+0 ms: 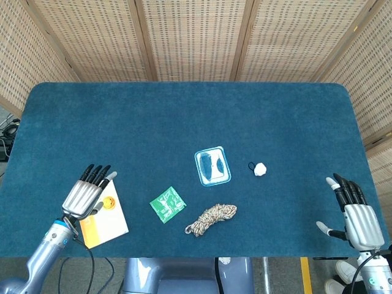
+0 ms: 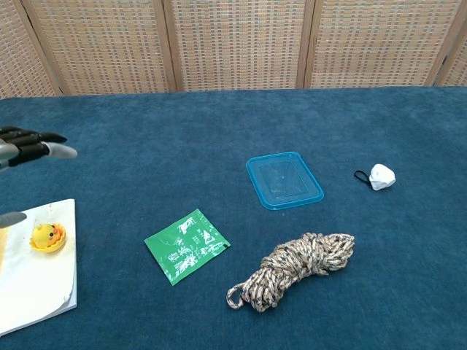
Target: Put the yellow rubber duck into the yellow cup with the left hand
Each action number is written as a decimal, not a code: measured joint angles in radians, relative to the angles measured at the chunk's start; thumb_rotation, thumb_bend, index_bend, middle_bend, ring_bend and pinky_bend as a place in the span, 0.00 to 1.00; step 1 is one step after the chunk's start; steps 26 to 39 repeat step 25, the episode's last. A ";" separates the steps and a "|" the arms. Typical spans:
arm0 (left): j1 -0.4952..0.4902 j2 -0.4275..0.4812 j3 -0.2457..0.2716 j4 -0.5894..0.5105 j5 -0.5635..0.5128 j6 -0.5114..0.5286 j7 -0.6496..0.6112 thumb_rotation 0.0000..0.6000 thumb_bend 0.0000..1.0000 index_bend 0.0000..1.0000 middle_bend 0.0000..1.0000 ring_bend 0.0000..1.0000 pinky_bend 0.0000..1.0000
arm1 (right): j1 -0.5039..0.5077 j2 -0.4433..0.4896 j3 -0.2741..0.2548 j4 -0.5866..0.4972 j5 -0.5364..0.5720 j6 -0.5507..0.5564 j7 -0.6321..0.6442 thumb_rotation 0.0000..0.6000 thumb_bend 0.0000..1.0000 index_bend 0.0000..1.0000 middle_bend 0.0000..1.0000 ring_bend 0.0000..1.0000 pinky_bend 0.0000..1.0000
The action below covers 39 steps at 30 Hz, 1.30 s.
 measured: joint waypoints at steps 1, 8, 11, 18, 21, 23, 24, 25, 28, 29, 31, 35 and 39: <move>0.011 0.002 -0.001 -0.009 0.014 0.029 -0.003 1.00 0.31 0.02 0.00 0.00 0.00 | 0.000 -0.001 0.000 0.000 -0.001 0.000 -0.002 1.00 0.00 0.06 0.00 0.00 0.00; 0.167 0.010 0.010 -0.105 0.094 0.313 0.022 1.00 0.29 0.00 0.00 0.00 0.00 | -0.001 -0.016 -0.005 0.002 -0.017 0.011 -0.032 1.00 0.00 0.06 0.00 0.00 0.00; 0.242 0.020 0.026 -0.146 0.108 0.388 0.049 1.00 0.29 0.00 0.00 0.00 0.00 | -0.002 -0.022 -0.004 0.007 -0.025 0.020 -0.036 1.00 0.00 0.06 0.00 0.00 0.00; 0.328 0.059 0.060 -0.169 0.135 0.456 0.051 1.00 0.28 0.00 0.00 0.00 0.00 | -0.004 -0.034 -0.003 0.018 -0.040 0.036 -0.050 1.00 0.00 0.06 0.00 0.00 0.00; 0.351 0.069 0.063 -0.141 0.148 0.471 0.016 1.00 0.28 0.00 0.00 0.00 0.00 | -0.004 -0.039 -0.004 0.018 -0.045 0.037 -0.064 1.00 0.00 0.06 0.00 0.00 0.00; 0.362 0.081 0.059 -0.131 0.152 0.477 -0.010 1.00 0.28 0.00 0.00 0.00 0.00 | -0.003 -0.045 -0.006 0.018 -0.050 0.035 -0.078 1.00 0.00 0.06 0.00 0.00 0.00; 0.367 0.087 0.056 -0.127 0.152 0.478 -0.017 1.00 0.28 0.00 0.00 0.00 0.00 | -0.002 -0.047 -0.007 0.017 -0.051 0.035 -0.082 1.00 0.00 0.06 0.00 0.00 0.00; 0.371 0.091 0.053 -0.125 0.152 0.478 -0.021 1.00 0.28 0.00 0.00 0.00 0.00 | -0.002 -0.049 -0.008 0.017 -0.053 0.035 -0.085 1.00 0.00 0.06 0.00 0.00 0.00; 0.371 0.091 0.053 -0.125 0.152 0.478 -0.021 1.00 0.28 0.00 0.00 0.00 0.00 | -0.002 -0.049 -0.008 0.017 -0.053 0.035 -0.085 1.00 0.00 0.06 0.00 0.00 0.00; 0.371 0.091 0.053 -0.125 0.152 0.478 -0.021 1.00 0.28 0.00 0.00 0.00 0.00 | -0.002 -0.049 -0.008 0.017 -0.053 0.035 -0.085 1.00 0.00 0.06 0.00 0.00 0.00; 0.371 0.091 0.053 -0.125 0.152 0.478 -0.021 1.00 0.28 0.00 0.00 0.00 0.00 | -0.002 -0.049 -0.008 0.017 -0.053 0.035 -0.085 1.00 0.00 0.06 0.00 0.00 0.00; 0.371 0.091 0.053 -0.125 0.152 0.478 -0.021 1.00 0.28 0.00 0.00 0.00 0.00 | -0.002 -0.049 -0.008 0.017 -0.053 0.035 -0.085 1.00 0.00 0.06 0.00 0.00 0.00; 0.371 0.091 0.053 -0.125 0.152 0.478 -0.021 1.00 0.28 0.00 0.00 0.00 0.00 | -0.002 -0.049 -0.008 0.017 -0.053 0.035 -0.085 1.00 0.00 0.06 0.00 0.00 0.00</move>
